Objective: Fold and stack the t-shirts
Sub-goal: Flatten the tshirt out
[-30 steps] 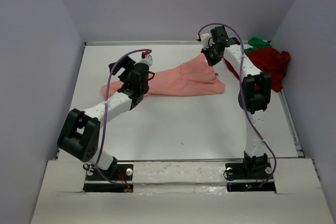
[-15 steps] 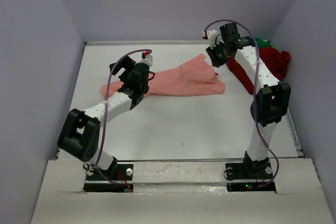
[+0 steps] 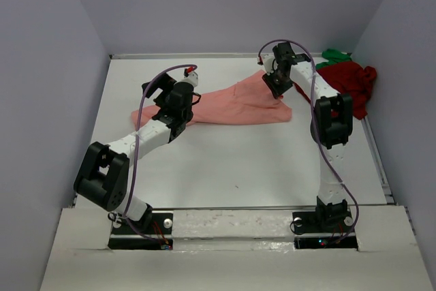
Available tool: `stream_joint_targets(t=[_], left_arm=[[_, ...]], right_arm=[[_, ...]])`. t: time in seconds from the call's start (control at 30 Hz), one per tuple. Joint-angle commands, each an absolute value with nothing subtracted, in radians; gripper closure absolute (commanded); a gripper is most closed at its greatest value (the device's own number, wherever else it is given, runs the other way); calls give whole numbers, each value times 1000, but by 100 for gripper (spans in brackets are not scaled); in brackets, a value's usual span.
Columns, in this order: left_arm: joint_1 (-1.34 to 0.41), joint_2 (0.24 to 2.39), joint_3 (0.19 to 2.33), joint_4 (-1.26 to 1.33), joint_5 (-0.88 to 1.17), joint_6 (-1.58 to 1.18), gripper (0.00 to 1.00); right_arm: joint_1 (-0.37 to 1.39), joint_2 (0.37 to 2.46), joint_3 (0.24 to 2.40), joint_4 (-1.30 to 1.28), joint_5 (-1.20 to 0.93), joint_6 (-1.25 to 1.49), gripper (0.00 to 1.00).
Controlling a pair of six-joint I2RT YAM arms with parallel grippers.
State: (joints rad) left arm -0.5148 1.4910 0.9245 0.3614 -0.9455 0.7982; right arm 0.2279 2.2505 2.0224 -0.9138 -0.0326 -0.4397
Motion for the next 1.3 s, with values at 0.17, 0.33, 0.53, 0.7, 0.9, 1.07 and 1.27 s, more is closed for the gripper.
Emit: stream_joint_targets(t=[0.17,0.33,0.53,0.7,0.9,1.07,1.27], left_arm=[[-511,1460,946,380,-956,779,3],[-511,1450,937,376,-950,782,3],[-509,1437,931,373,-946,784,3],[-502,1430,930,331,-911,752,3],[-476,1416,900,235,-862,664,4],[-407,1411,956,94,-764,565,5],[-348,1532,1023,-40,-753,488,10]], right_arm=[[219,2206,2028,-891,-15,-425,90],[219,2187,2013,-894,-38,-429,94],[210,2152,2008,-862,33,-434,100],[199,2120,2026,-799,207,-426,100],[172,2112,2033,-773,305,-446,100],[152,2097,1962,-721,364,-476,100],[152,2080,1921,-710,339,-471,100]])
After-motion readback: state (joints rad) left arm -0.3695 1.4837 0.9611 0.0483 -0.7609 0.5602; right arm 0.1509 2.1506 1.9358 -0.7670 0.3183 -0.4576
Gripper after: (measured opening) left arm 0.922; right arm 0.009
